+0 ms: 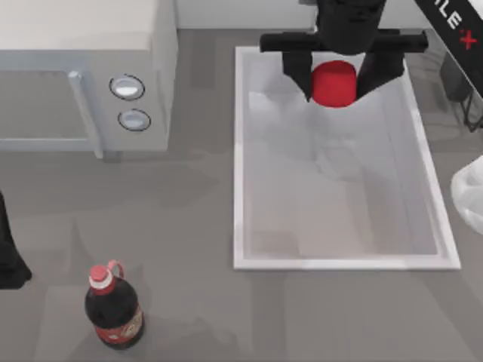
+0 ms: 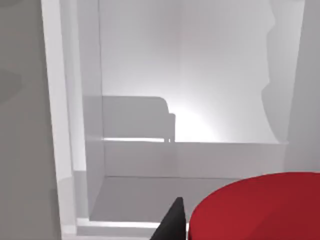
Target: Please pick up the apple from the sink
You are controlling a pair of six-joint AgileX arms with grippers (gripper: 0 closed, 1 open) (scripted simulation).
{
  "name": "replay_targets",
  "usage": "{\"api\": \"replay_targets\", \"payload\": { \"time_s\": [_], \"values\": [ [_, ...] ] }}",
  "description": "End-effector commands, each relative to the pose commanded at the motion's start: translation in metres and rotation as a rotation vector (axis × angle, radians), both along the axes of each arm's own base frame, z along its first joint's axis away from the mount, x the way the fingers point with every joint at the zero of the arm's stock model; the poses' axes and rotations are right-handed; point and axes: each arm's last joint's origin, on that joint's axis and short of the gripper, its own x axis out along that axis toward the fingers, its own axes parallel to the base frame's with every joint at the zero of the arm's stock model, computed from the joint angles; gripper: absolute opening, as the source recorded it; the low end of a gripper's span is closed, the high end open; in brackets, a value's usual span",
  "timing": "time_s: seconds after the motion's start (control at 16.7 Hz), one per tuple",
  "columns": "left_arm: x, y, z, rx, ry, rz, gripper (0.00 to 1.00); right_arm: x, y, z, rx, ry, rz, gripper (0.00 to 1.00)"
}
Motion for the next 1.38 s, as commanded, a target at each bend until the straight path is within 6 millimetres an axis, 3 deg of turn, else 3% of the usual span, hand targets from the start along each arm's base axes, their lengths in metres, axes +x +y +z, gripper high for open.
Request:
{"api": "replay_targets", "payload": {
  "time_s": [0.3,0.36,0.42,0.66,1.02,1.38],
  "values": [
    [0.0,0.0,0.0,0.0,0.0,0.0,1.0,-0.003,-0.002,0.007,0.002,-0.003,0.0,0.0],
    [0.0,0.0,0.0,0.0,0.0,0.0,1.0,0.003,0.006,0.01,0.076,-0.122,0.009,0.0],
    [0.0,0.0,0.0,0.0,0.0,0.0,1.0,0.003,0.006,0.01,0.076,-0.122,0.009,0.0],
    [0.0,0.0,0.0,0.0,0.0,0.0,1.0,0.01,-0.013,0.018,0.069,-0.124,0.009,0.0],
    [0.0,0.0,0.0,0.0,0.0,0.0,1.0,0.015,-0.089,0.026,0.025,-0.068,0.004,0.0],
    [0.0,0.0,0.0,0.0,0.0,0.0,1.0,-0.024,-0.18,0.006,-0.004,0.038,-0.004,0.0]
  ]
}}
